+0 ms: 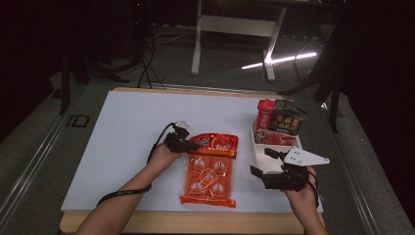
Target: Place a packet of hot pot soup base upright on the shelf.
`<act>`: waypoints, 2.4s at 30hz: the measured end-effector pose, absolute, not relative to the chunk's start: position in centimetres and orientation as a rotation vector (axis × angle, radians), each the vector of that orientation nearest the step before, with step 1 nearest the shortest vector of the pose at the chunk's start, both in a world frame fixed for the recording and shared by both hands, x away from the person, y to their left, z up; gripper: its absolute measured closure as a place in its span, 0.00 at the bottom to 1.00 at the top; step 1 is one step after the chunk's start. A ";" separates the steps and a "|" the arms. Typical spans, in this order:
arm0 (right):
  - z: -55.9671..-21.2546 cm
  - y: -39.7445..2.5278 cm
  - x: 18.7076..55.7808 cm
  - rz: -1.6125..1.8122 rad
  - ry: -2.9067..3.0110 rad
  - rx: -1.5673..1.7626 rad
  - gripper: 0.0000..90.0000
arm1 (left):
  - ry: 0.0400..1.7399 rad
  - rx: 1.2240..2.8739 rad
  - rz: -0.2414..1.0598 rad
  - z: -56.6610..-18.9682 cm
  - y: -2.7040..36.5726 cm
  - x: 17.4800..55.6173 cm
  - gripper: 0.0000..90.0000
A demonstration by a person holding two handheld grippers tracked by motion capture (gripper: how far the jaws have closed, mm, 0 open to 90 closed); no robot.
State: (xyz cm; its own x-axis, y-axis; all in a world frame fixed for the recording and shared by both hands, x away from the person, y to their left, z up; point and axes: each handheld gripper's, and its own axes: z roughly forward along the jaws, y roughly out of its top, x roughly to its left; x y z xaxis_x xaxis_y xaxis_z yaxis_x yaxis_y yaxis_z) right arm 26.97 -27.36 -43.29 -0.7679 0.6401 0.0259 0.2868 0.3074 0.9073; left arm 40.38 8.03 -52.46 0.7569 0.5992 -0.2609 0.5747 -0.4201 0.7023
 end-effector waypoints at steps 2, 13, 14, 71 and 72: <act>-43.2 -27.5 27.2 1.472 2.238 0.843 0.23 | 0.864 2.109 0.043 -51.8 8.2 40.2 1.00; -43.2 -27.5 27.3 1.445 2.214 0.815 0.18 | 0.817 2.075 0.059 -48.5 8.7 38.8 1.00; -43.2 -27.5 27.4 1.445 2.214 0.822 0.16 | 0.812 2.073 0.057 -48.3 8.7 38.7 1.00; -44.1 -22.5 30.6 1.573 2.594 0.711 0.91 | 0.475 1.961 0.084 -41.4 8.9 30.7 0.99; -44.1 -22.3 30.5 1.558 2.604 0.702 0.93 | 0.477 1.961 0.083 -41.4 8.9 30.7 0.99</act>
State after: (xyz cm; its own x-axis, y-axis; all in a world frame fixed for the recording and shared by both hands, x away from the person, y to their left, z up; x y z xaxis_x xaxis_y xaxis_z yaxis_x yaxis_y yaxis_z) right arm 30.54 -22.33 -44.06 -0.8981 0.3902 0.2030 0.3634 0.3983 0.8422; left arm 30.72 8.92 -41.43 0.9176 0.3658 -0.1553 0.2914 -0.3538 0.8888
